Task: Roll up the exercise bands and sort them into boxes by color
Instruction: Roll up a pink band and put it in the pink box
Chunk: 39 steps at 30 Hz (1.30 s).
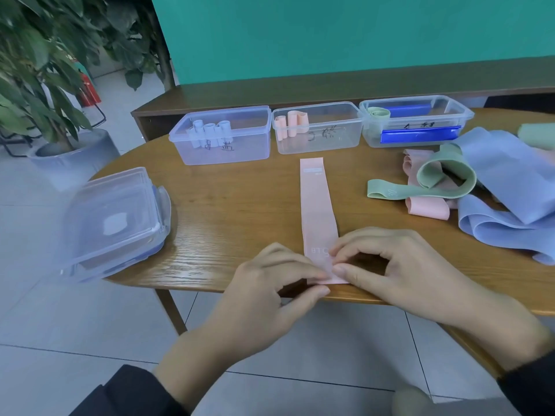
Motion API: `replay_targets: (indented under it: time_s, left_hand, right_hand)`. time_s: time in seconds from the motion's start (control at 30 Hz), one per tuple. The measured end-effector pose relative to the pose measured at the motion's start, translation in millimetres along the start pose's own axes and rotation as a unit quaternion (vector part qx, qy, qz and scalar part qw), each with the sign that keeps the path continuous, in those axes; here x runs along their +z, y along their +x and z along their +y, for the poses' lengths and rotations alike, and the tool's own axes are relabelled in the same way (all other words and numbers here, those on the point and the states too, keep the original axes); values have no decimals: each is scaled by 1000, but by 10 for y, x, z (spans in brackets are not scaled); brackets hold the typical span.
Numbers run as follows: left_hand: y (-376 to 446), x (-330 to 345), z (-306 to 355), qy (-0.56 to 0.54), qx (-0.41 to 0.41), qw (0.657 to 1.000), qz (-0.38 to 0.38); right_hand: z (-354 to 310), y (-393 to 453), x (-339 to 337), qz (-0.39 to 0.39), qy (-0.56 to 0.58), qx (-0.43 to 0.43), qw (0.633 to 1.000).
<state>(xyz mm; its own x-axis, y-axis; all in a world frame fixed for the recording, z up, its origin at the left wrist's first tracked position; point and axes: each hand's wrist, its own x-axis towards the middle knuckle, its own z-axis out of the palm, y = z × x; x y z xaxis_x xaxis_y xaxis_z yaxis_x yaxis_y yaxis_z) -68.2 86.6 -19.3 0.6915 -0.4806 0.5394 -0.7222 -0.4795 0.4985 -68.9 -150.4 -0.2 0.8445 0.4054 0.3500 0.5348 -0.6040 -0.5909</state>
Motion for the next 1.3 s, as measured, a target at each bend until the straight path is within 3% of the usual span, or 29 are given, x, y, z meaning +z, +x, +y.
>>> replay_targets:
  time_s: [0.47, 0.67, 0.87, 1.1, 1.3]
  left_hand:
    - [13, -23, 19, 2, -57, 998, 3]
    - [87, -31, 96, 17, -128, 992, -4]
    - [162, -50, 102, -1, -168, 986, 3]
    - [126, -38, 18, 32, -42, 998, -40]
    - [88, -77, -33, 59, -16, 996, -66]
  right_hand:
    - [-22, -80, -47, -35, 17, 17, 999]
    - [-42, -13, -44, -42, 27, 71, 996]
    - [-48, 19, -13, -19, -9, 66, 998]
    - [-25, -7, -25, -74, 4, 5, 997]
    - [-16, -51, -17, -72, -24, 1, 997]
